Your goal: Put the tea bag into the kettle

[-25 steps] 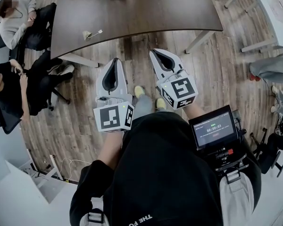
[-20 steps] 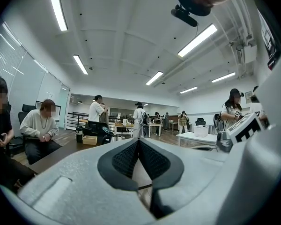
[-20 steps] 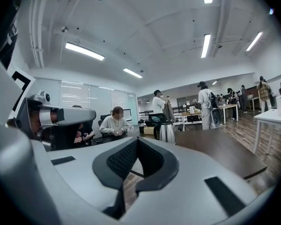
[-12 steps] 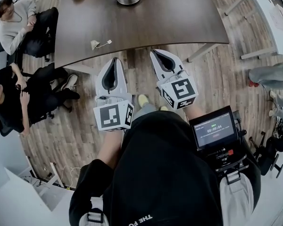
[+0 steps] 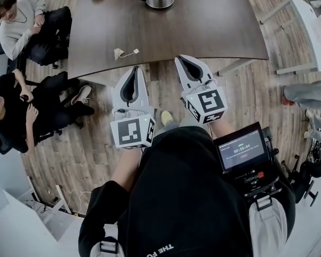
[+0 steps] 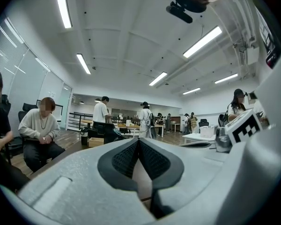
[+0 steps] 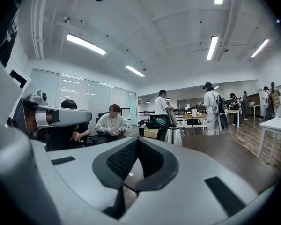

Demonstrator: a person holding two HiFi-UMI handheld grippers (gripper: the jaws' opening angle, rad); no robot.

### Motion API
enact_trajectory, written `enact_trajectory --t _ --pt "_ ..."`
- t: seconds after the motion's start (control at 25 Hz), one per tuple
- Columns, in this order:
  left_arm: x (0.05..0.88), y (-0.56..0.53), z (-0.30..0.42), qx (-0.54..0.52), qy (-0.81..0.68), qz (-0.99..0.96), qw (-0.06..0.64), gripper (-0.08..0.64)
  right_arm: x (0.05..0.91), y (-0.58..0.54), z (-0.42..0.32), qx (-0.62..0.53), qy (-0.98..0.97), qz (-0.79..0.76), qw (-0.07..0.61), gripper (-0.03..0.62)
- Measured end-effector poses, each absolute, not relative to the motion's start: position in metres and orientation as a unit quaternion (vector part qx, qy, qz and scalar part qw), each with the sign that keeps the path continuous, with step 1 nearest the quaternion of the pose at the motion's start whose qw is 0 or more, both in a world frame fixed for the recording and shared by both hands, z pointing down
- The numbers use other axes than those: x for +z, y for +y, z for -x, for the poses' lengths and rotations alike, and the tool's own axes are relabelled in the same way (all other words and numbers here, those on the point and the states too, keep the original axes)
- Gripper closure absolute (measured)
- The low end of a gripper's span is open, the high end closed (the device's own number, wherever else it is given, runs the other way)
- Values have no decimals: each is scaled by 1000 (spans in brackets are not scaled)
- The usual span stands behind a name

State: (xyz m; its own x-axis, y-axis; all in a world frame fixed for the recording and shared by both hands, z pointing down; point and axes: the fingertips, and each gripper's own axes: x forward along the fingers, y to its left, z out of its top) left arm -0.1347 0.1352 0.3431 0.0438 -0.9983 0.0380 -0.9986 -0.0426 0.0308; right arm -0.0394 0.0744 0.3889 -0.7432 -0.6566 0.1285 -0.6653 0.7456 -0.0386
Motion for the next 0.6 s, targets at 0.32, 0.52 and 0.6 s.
enact_trajectory --t 0.32,0.52,0.6 --pt "351 121 146 5 -690 -723 39 558 391 57 48 46 -930 -359 57 588" --pt "358 96 144 19 -691 -721 49 558 395 33 41 54 -928 -364 58 588" --pt "359 81 142 20 -690 -722 49 558 398 18 39 55 -928 -365 59 588"
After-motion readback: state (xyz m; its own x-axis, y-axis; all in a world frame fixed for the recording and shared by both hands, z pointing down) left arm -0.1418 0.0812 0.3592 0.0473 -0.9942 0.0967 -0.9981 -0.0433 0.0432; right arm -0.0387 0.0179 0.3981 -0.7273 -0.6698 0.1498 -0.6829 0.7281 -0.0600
